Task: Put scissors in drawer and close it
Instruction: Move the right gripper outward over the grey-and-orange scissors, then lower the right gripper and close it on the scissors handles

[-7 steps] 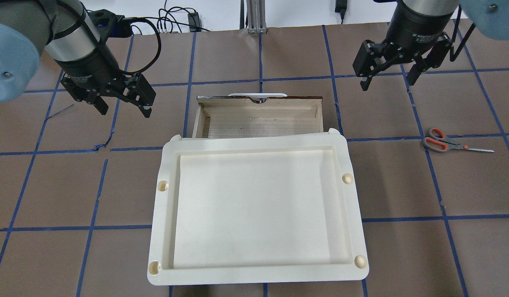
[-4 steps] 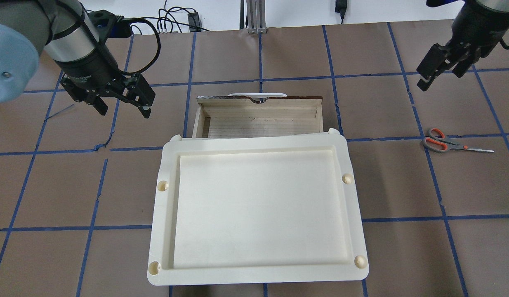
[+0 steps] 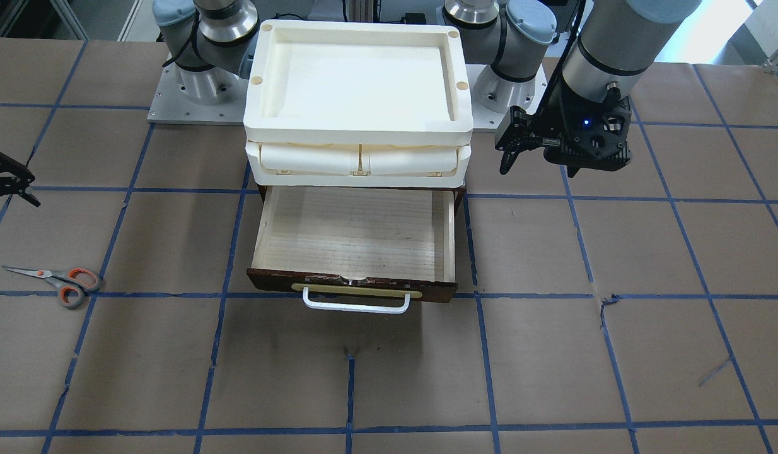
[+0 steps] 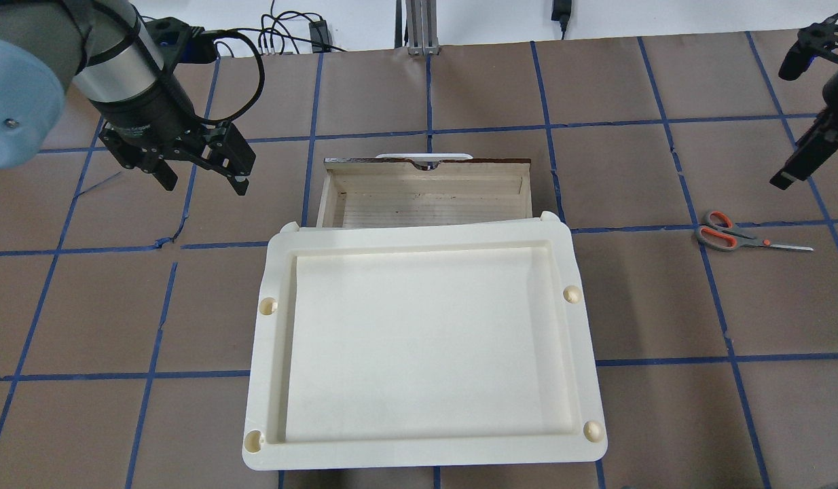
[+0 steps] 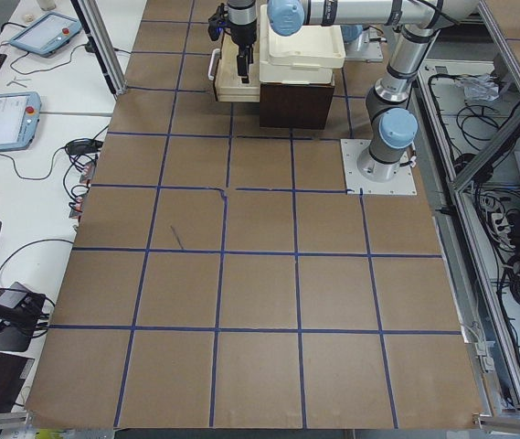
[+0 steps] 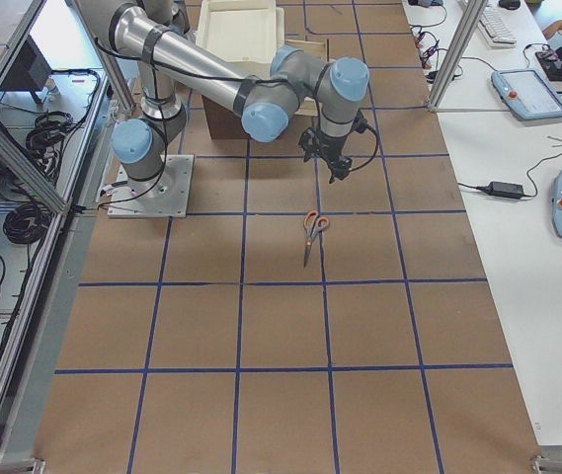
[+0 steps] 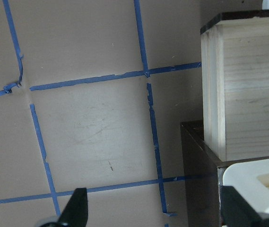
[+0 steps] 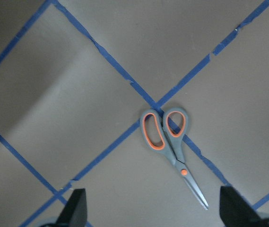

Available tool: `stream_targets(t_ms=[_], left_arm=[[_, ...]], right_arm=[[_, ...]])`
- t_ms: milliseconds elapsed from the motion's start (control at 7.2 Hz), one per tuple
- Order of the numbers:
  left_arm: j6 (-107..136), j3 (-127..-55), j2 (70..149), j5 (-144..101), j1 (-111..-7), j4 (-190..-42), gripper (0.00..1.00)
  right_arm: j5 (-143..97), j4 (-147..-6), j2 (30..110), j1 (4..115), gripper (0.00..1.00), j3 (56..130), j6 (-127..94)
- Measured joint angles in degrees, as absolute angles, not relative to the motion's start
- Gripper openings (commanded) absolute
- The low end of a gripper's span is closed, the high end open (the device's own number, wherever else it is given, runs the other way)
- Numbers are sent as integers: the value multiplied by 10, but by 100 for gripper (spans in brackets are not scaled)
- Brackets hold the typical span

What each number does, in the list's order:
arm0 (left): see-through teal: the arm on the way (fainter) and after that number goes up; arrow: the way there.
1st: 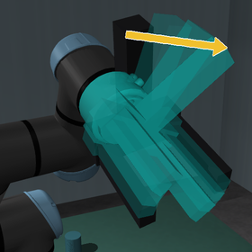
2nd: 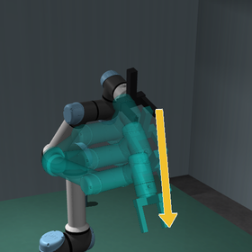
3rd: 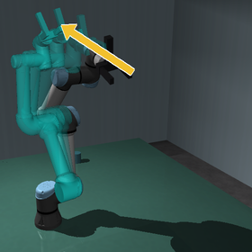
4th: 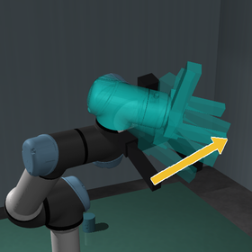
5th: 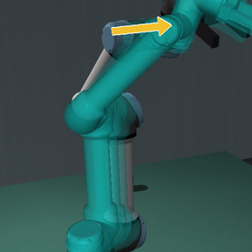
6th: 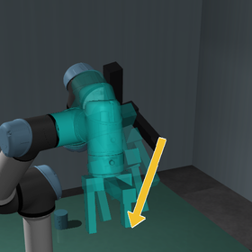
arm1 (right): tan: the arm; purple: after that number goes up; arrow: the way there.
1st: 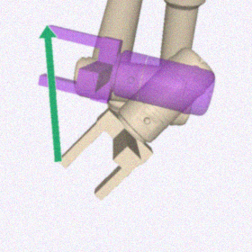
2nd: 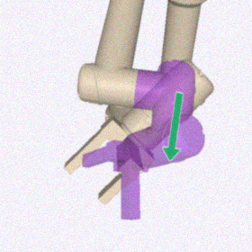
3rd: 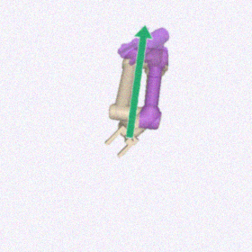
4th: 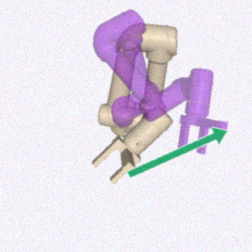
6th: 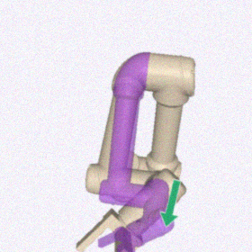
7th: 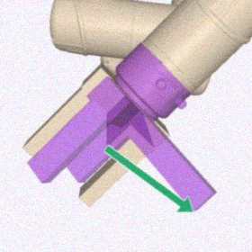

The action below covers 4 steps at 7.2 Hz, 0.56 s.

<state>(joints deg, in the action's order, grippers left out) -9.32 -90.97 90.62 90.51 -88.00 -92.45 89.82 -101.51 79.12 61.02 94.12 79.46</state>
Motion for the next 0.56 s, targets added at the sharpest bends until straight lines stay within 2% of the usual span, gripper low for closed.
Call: stream_targets(t_ms=[556], left_arm=[[-92,-913,907,905,-879,-924,100]], right_arm=[[894,-1208,738,554,100,1037,1077]])
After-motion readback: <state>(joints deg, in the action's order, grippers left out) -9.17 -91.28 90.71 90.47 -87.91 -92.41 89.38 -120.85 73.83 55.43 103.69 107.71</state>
